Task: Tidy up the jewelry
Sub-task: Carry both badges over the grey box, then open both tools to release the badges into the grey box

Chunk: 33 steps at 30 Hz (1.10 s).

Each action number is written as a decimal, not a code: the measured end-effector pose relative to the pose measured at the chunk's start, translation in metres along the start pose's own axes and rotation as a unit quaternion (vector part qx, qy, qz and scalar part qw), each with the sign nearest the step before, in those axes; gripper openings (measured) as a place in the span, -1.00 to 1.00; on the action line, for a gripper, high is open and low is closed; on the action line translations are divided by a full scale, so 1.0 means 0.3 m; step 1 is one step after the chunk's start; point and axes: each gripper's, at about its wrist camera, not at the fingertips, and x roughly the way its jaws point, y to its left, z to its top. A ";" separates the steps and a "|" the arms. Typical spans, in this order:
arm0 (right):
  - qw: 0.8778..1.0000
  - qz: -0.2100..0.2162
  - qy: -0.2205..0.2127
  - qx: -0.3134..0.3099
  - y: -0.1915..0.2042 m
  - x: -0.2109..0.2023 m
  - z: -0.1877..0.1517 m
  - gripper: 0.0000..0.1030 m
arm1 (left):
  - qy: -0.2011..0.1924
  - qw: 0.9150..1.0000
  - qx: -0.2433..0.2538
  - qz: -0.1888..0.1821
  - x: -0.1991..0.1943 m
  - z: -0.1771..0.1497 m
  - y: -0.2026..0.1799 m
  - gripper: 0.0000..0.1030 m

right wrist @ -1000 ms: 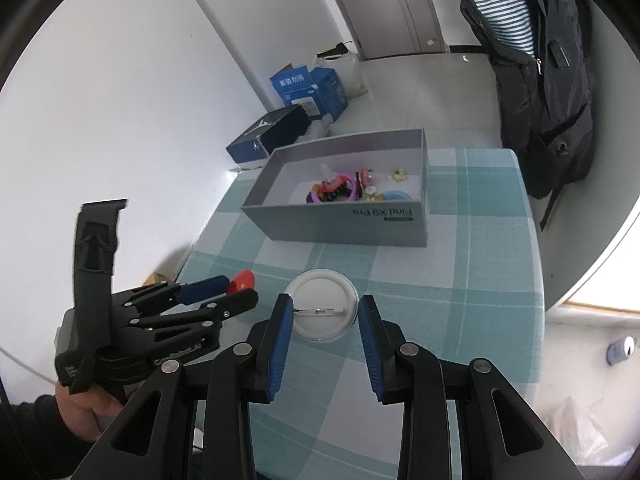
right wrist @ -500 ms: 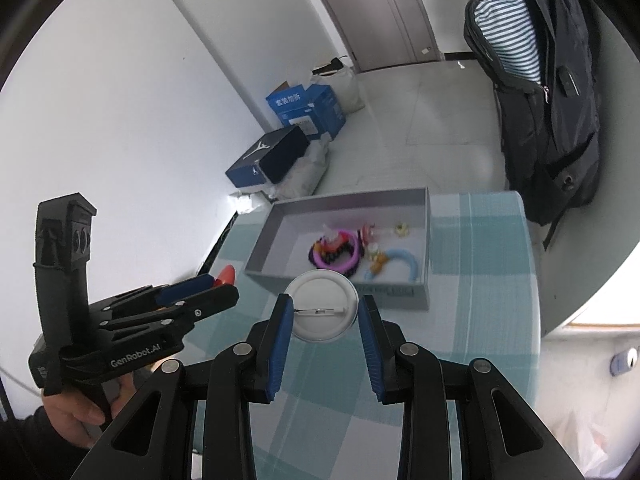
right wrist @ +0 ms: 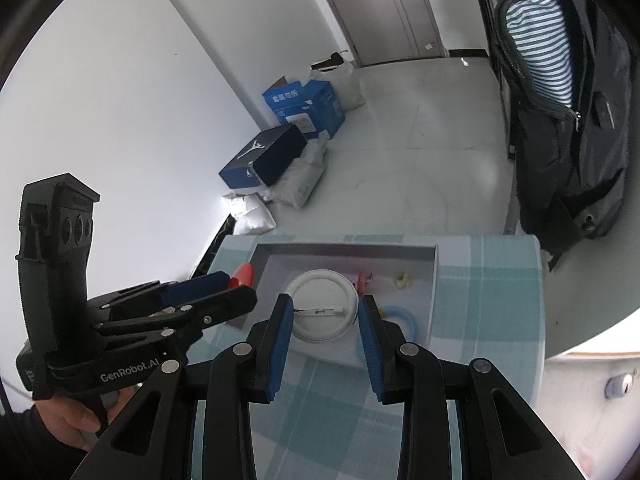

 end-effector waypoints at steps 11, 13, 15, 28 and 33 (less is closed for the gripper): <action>1.000 0.007 0.007 0.020 -0.060 0.056 0.040 -0.37 | 0.021 1.000 0.000 -0.015 0.085 0.036 0.011 -0.27; 1.000 0.008 0.009 0.021 -0.062 0.066 0.041 -0.37 | 0.024 1.000 -0.002 -0.015 0.097 0.039 0.012 -0.27; 1.000 0.007 0.009 0.021 -0.066 0.071 0.041 -0.37 | 0.026 1.000 -0.002 -0.016 0.106 0.040 0.011 -0.27; 0.999 -0.010 0.024 0.035 -0.081 0.121 0.042 -0.36 | 0.036 0.998 -0.016 -0.046 0.145 0.043 0.037 -0.27; 0.999 -0.009 0.025 0.039 -0.084 0.135 0.041 -0.34 | 0.036 0.997 -0.028 -0.060 0.159 0.041 0.058 -0.27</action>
